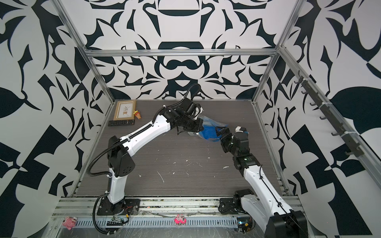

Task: Place the folded towel into the vacuum bag
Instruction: Place the towel in the vacuum bag.

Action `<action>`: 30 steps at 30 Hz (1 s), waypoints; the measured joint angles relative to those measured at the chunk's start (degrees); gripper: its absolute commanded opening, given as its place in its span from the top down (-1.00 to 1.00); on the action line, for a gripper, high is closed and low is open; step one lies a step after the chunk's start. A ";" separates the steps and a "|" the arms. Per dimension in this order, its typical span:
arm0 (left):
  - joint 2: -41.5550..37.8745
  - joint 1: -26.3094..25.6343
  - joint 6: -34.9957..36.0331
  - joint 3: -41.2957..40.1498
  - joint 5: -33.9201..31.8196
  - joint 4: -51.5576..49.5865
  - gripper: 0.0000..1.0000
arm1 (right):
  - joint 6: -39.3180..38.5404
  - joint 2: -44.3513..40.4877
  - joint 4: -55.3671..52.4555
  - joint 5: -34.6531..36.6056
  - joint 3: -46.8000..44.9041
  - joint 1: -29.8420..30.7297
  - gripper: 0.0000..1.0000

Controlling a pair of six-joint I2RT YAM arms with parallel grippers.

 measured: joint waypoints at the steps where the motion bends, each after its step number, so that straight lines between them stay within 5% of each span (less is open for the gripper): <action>1: 0.00 0.00 0.02 0.00 0.00 0.00 1.00 | -0.04 0.07 -0.11 -0.96 0.00 -0.50 -0.95; 8: 0.00 0.00 0.02 0.00 0.00 0.00 1.00 | -1.88 0.90 -0.55 -5.01 0.00 -3.02 -0.73; 23: 0.00 -0.04 0.04 0.11 0.07 -0.09 1.00 | -1.11 10.19 6.01 -6.19 0.37 0.98 0.90; 30: 0.02 -0.59 0.04 0.66 0.07 -0.26 1.00 | 3.87 11.65 11.76 -1.20 0.24 5.09 1.00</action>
